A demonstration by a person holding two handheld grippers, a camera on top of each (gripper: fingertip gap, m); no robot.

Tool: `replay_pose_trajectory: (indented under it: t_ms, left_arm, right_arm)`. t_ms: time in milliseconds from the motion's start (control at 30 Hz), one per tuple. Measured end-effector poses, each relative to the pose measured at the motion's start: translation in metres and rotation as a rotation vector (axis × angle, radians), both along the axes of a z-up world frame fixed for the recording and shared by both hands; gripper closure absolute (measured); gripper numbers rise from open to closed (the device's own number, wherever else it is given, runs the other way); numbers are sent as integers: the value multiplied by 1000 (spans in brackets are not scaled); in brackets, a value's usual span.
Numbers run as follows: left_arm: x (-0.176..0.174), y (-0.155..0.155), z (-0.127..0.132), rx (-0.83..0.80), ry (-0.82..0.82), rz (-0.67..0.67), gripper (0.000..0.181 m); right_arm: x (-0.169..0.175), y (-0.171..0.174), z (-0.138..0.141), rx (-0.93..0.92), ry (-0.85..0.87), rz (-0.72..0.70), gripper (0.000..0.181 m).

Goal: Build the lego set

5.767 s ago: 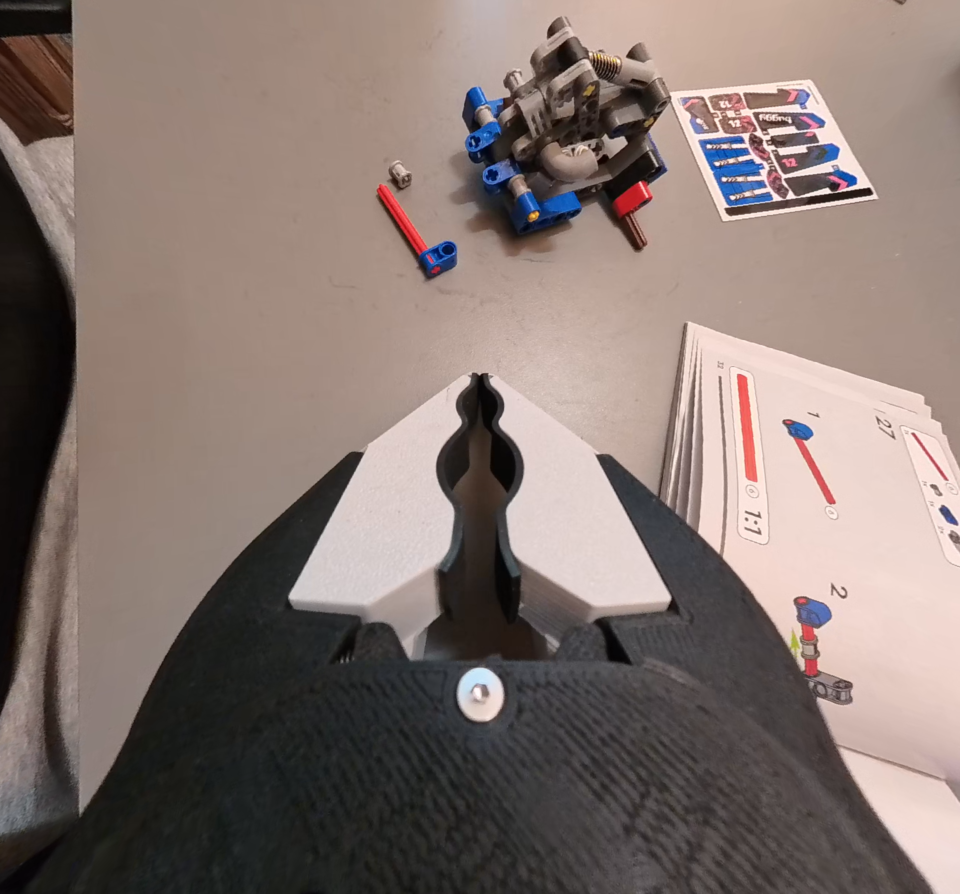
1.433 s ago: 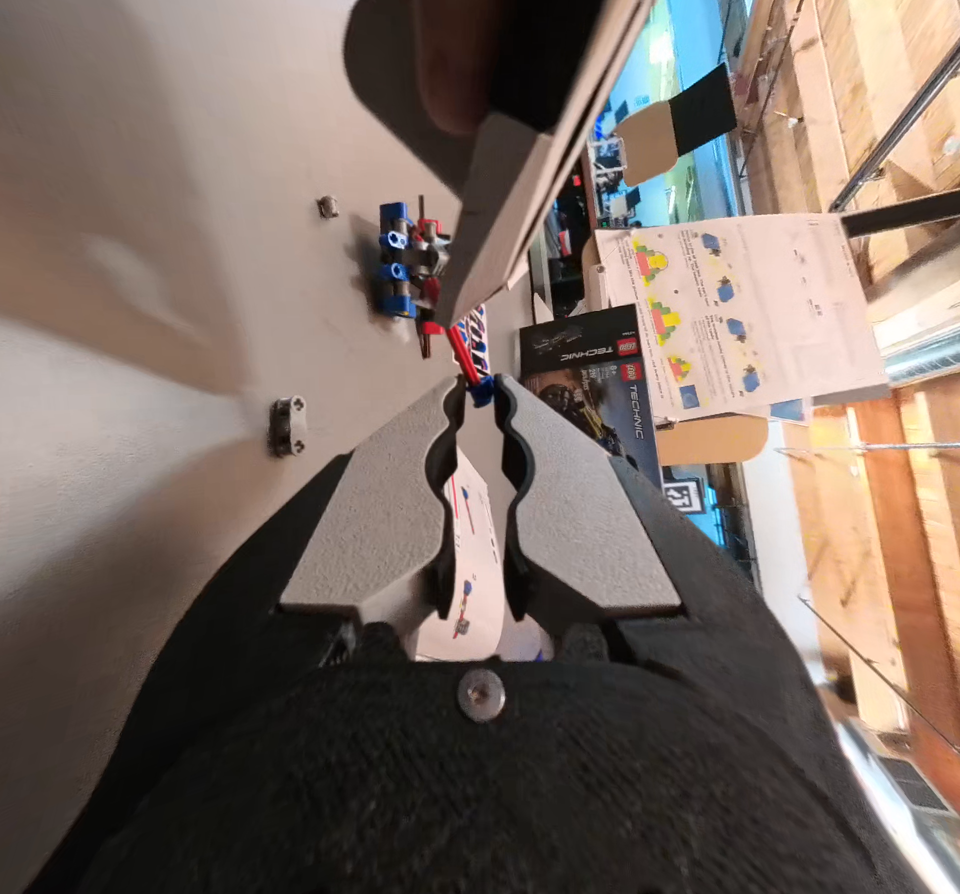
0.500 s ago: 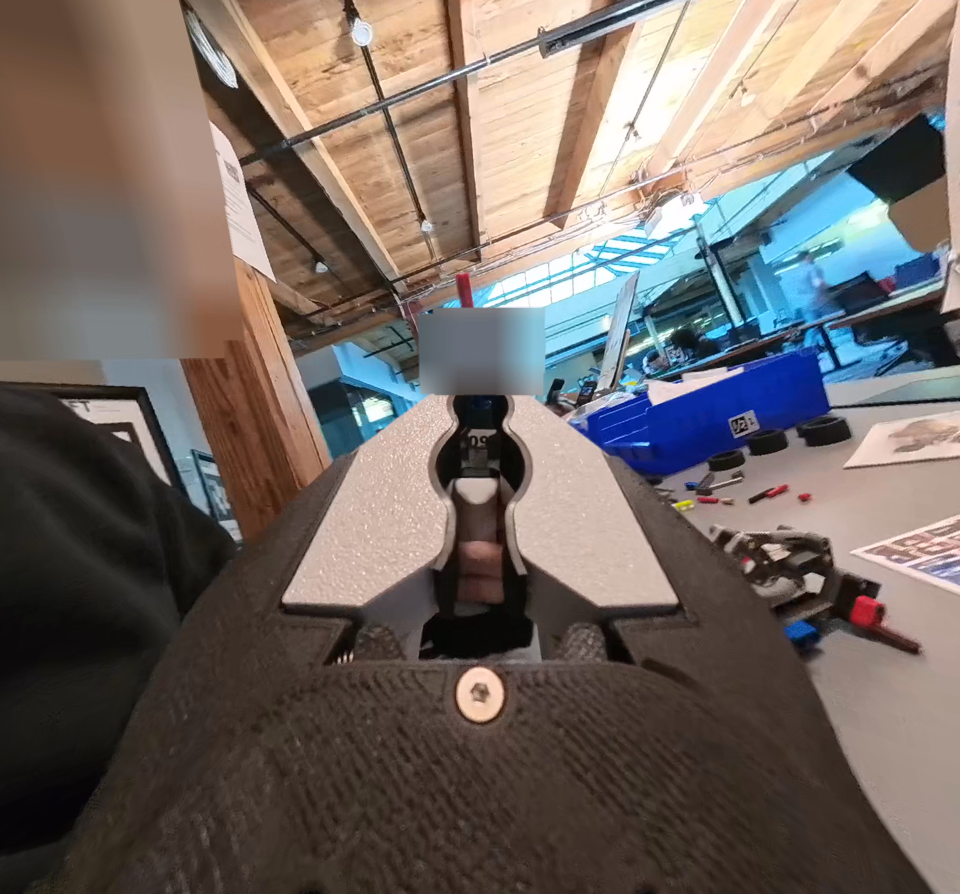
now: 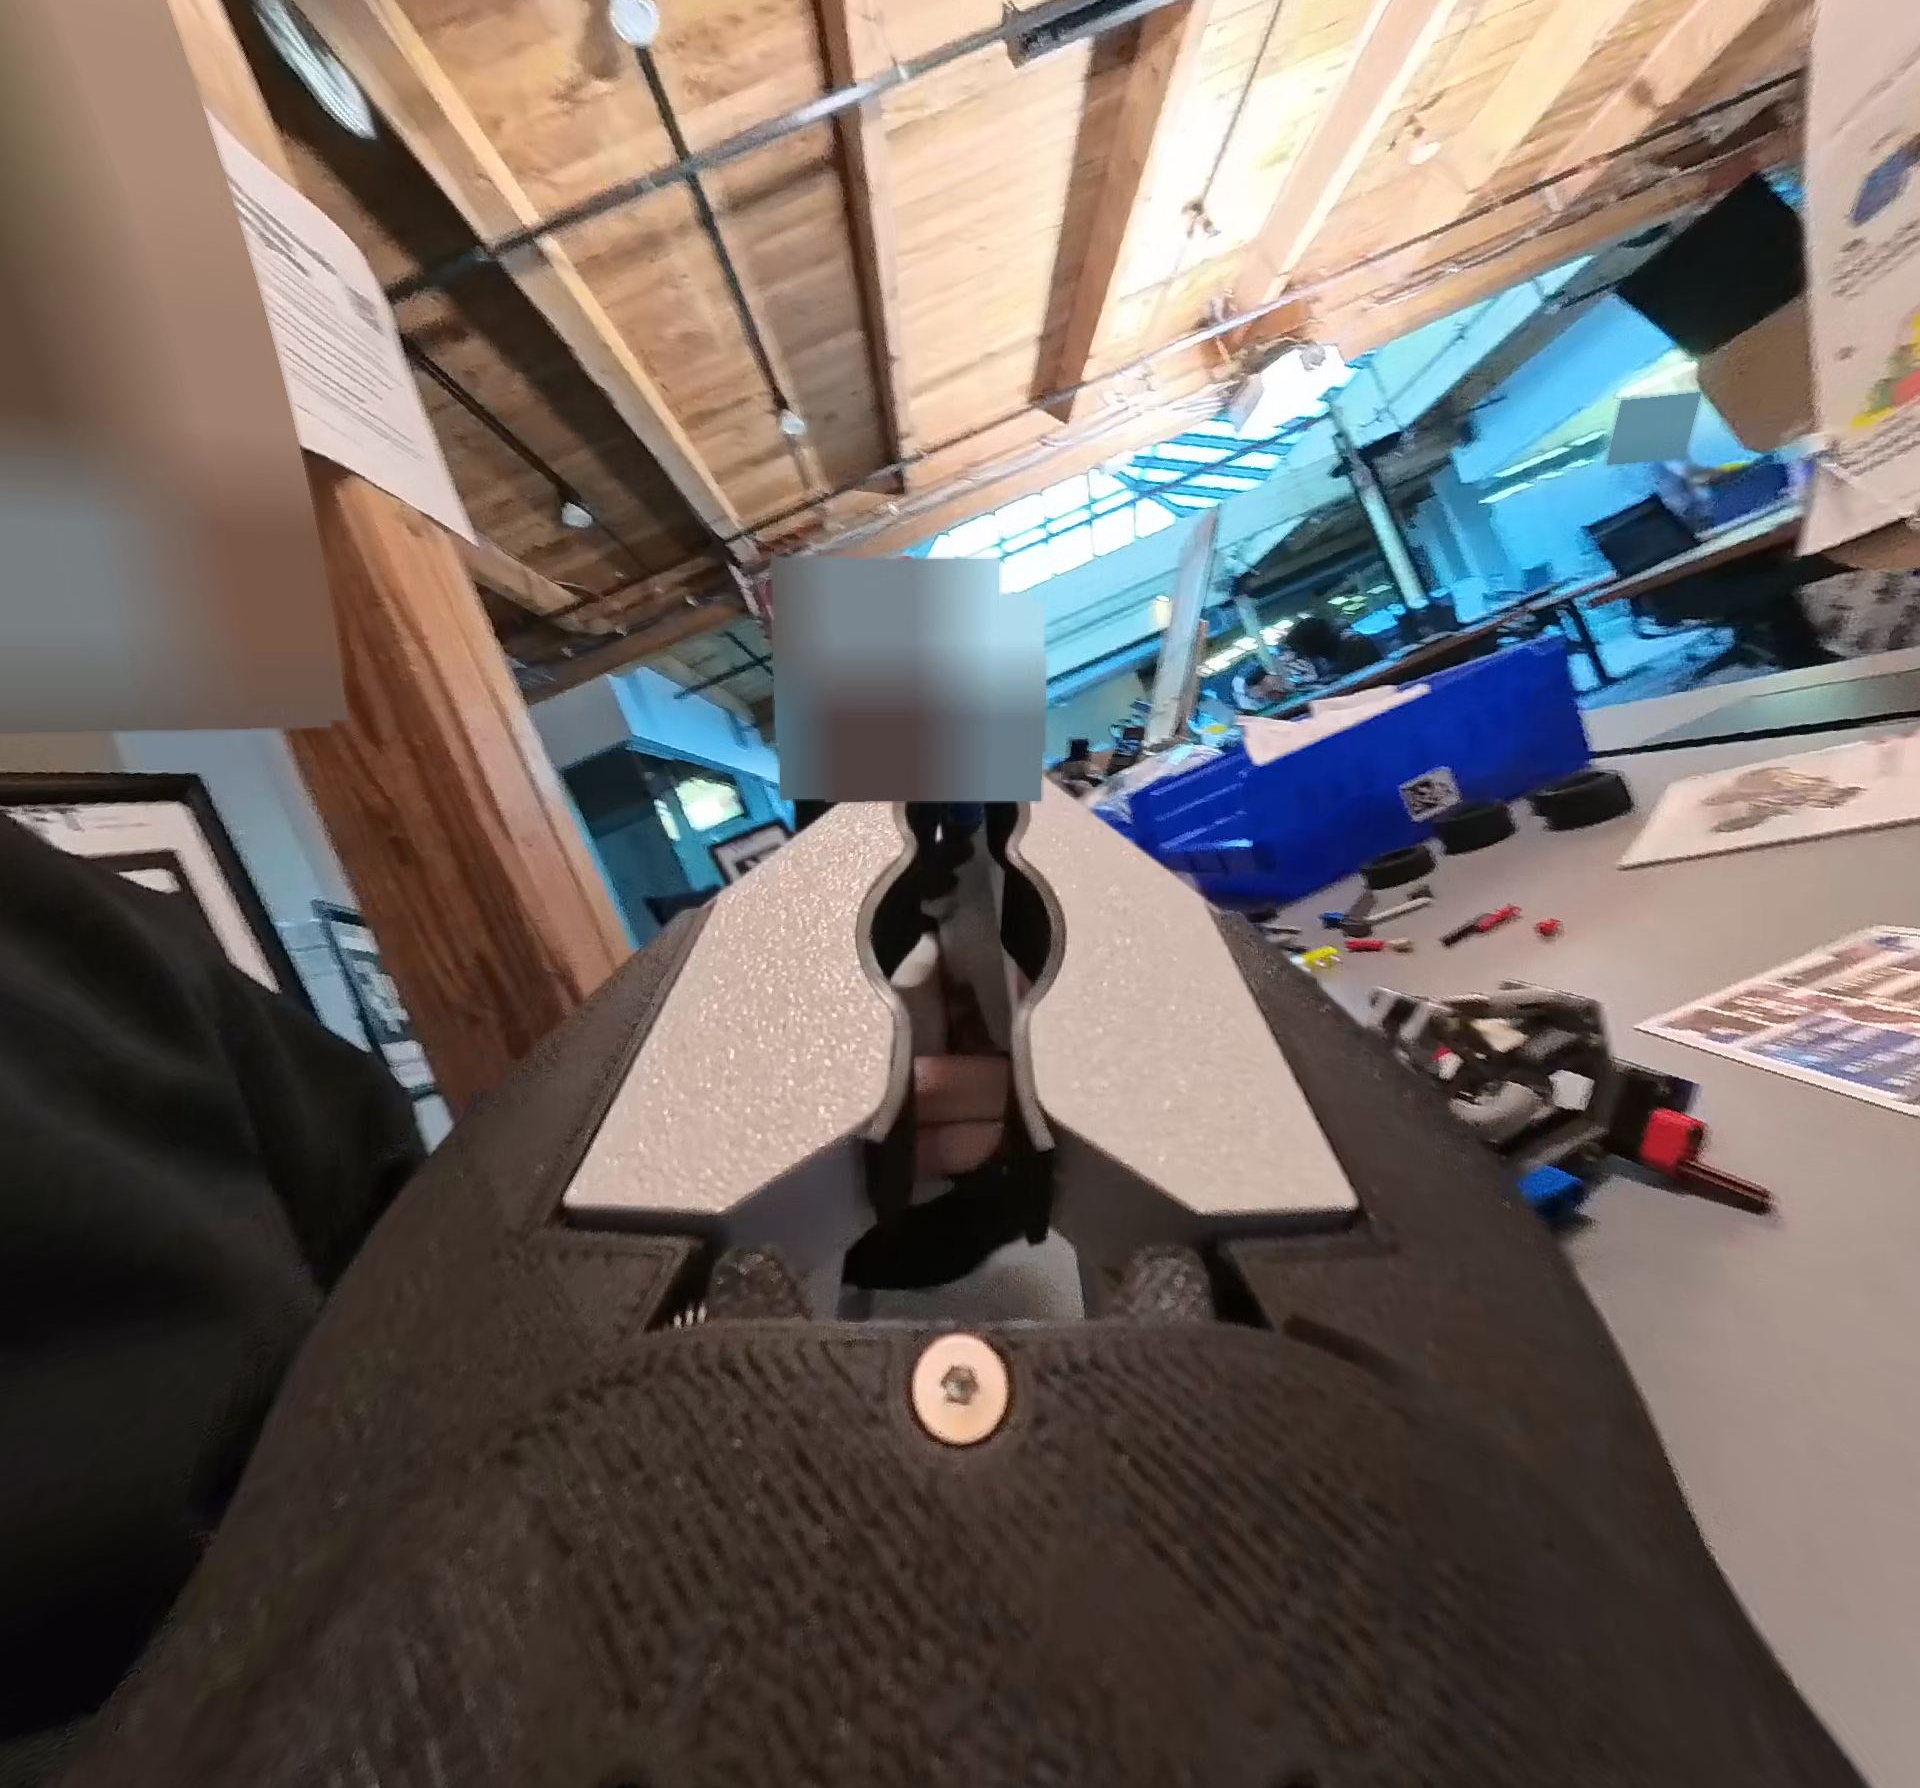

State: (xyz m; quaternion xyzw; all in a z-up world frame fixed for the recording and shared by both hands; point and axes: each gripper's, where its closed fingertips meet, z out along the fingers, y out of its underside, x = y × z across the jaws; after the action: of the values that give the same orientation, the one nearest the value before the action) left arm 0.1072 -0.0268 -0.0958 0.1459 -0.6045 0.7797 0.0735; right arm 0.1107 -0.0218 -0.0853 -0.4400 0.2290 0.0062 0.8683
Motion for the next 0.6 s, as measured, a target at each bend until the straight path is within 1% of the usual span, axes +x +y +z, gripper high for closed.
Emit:
replay_pose_trajectory:
  t_ms: [167,233,300,333,400,433,533,600]
  left_arm:
    - [0,1,-2,9,-1,4,177]
    - [1,1,-6,49,-11,2,177]
    - [5,4,-14,125,-26,20,177]
    - [6,6,-19,173,-36,18,177]
    - [8,13,-32,302,-57,21,177]
    - [11,19,-43,398,-69,29,177]
    - [16,48,-82,735,-88,41,177]
    - [16,68,-102,918,-102,38,177]
  right_arm:
    - [0,2,-2,-66,-26,-23,175]
    - [-1,1,-4,-94,-44,-28,172]
    - [2,0,-10,-156,-42,-52,164]
    - [3,-1,-13,-202,-46,-55,164]
    - [3,-2,-24,-328,-47,-43,164]
    - [4,-3,-34,-421,-38,-42,164]
    - [0,-11,-73,-764,-22,-9,163]
    - [-8,-11,-98,-992,-45,26,163]
